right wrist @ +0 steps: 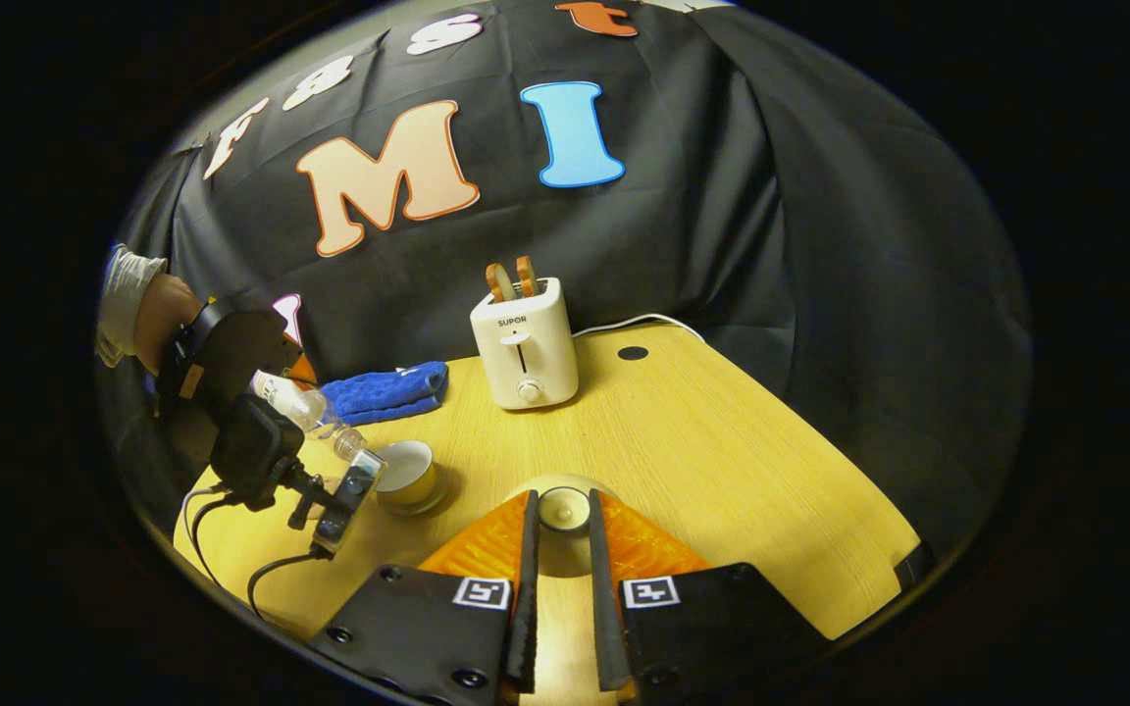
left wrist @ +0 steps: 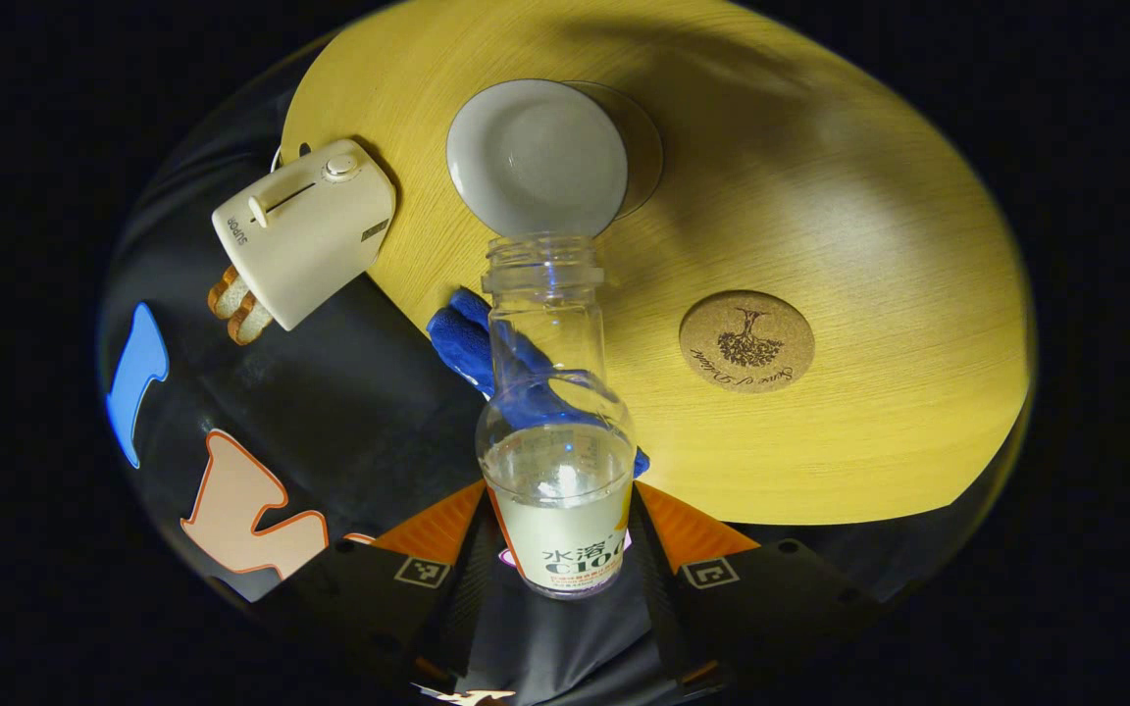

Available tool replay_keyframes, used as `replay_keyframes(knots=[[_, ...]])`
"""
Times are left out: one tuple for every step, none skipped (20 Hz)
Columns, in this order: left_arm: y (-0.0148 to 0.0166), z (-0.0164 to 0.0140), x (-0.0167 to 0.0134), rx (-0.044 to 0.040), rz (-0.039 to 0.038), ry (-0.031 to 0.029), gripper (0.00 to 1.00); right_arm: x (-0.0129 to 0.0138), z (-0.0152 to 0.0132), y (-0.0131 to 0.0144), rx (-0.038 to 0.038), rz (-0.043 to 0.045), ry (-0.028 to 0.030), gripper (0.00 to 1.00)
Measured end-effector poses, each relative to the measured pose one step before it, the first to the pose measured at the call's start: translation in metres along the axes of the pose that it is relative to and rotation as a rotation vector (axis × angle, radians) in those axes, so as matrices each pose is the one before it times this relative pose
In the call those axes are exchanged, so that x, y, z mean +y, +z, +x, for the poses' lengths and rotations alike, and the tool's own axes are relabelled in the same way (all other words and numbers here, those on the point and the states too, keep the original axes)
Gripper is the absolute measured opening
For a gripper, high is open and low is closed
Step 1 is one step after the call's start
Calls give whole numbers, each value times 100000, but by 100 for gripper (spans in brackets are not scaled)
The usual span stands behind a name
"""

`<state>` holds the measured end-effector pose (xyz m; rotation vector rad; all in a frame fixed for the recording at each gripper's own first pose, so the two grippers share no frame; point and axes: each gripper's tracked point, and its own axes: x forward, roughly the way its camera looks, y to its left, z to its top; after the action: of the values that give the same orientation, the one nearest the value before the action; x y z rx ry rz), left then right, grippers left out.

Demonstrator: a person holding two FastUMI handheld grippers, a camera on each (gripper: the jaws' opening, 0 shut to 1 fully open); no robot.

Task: Open the teacup lid with one hand, grasp the water bottle and pour water into the teacup with the other hand; after pouring, place the water bottle on the coaster and then close the teacup lid.

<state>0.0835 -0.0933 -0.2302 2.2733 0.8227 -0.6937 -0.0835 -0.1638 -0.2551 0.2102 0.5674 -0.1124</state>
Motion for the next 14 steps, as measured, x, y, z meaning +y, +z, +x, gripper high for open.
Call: replay_keyframes(knots=[[122, 167, 15, -475, -85, 22, 70, 163, 72, 66, 25, -428, 146, 26], [160, -3, 52, -467, -619, 32, 70, 159, -142, -46, 134, -173, 314, 26], [285, 6, -41, -1682, -1412, -64, 70, 236, -17, 139, 183, -149, 403, 28], [347, -14, -258, -2319, -2785, -725, 70, 167, -141, 142, 62, -269, 451, 29], [694, 18, -478, -4379, -4484, -1080, 70, 196, -90, 155, 131, -382, 445, 27], [370, 135, -426, -2873, -5388, -740, 71, 133, 41, 112, 62, -510, 429, 27], [258, 201, -653, -2140, -4978, -789, 70, 141, 29, 90, 170, -679, 269, 27], [211, 241, -511, -2654, -4578, -416, 70, 152, -62, 103, 318, -667, 261, 27], [344, 396, -502, -2831, -4967, 39, 69, 107, 62, 170, 283, -772, 222, 28], [289, 327, -630, -3626, -5262, -587, 69, 285, 49, 140, 198, -767, 272, 28], [339, 296, -700, -3488, -5660, -1146, 71, 352, 111, 160, 248, -713, 463, 26], [80, 250, -533, -2995, -6099, -603, 70, 304, -34, -47, 452, -803, 535, 28], [12, 243, -482, -2263, -6004, -514, 70, 355, -39, 35, 412, -728, 601, 28], [-218, 35, -481, -2546, -5640, -863, 70, 398, 7, 65, 357, -475, 492, 28]])
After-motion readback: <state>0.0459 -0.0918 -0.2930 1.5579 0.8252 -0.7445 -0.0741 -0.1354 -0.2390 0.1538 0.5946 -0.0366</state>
